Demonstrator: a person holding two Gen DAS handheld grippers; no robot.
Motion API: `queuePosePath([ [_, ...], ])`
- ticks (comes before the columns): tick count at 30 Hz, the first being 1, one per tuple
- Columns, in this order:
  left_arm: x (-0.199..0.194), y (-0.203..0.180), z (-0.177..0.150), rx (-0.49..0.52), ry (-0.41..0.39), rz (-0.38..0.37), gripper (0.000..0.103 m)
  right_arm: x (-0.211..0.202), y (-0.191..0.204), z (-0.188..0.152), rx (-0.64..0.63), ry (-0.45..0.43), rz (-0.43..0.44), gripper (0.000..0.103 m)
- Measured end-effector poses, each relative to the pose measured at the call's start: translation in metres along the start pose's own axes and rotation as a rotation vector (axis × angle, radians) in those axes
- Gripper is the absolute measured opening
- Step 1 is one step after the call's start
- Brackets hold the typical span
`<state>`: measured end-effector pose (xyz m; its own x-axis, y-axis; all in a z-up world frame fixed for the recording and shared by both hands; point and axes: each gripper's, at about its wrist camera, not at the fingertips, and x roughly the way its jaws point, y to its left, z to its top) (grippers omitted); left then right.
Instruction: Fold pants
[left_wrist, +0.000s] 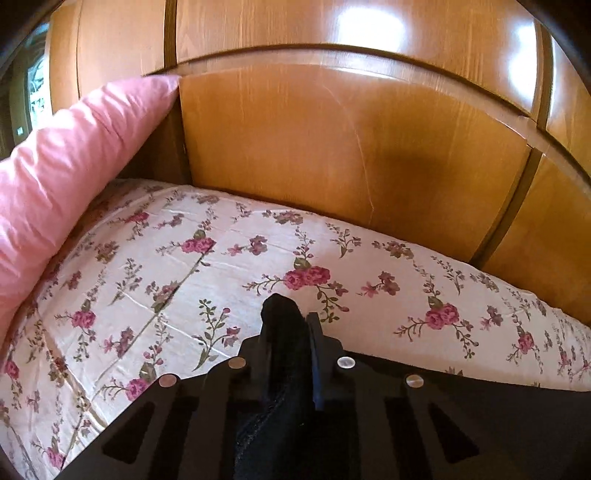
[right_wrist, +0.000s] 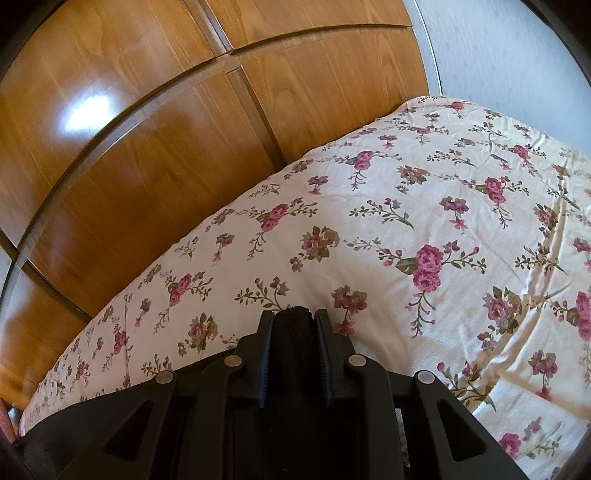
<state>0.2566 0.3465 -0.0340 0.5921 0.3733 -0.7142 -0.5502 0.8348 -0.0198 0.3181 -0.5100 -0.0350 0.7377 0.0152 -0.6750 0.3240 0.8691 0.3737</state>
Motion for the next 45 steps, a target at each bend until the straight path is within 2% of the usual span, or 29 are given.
queuePosePath([
  [6,-0.021,-0.003,0.000,0.008,-0.052,0.025,0.015,0.000,0.001,0.001,-0.002,0.010,-0.004,0.022],
  [11,-0.042,0.004,0.006,-0.017,-0.052,-0.003,0.014,-0.001,0.013,0.013,-0.034,0.080,-0.054,0.021],
  [18,-0.084,0.020,0.021,-0.064,-0.090,-0.104,0.014,-0.036,0.012,0.030,0.036,0.071,0.042,0.020],
  [25,-0.133,0.041,0.015,-0.114,-0.125,-0.231,0.014,-0.079,0.001,0.035,0.140,0.057,0.151,0.019],
  [29,-0.167,0.057,0.004,-0.133,-0.157,-0.297,0.014,-0.108,-0.004,0.031,0.158,0.045,0.211,0.017],
  [35,-0.209,0.101,-0.020,-0.259,-0.193,-0.416,0.014,-0.153,-0.026,0.015,0.225,0.007,0.311,0.015],
  [40,-0.241,0.133,-0.057,-0.289,-0.225,-0.494,0.013,-0.190,-0.055,-0.011,0.242,-0.012,0.355,0.015],
  [45,-0.254,0.167,-0.105,-0.363,-0.240,-0.532,0.013,-0.213,-0.096,-0.055,0.288,-0.029,0.401,0.015],
])
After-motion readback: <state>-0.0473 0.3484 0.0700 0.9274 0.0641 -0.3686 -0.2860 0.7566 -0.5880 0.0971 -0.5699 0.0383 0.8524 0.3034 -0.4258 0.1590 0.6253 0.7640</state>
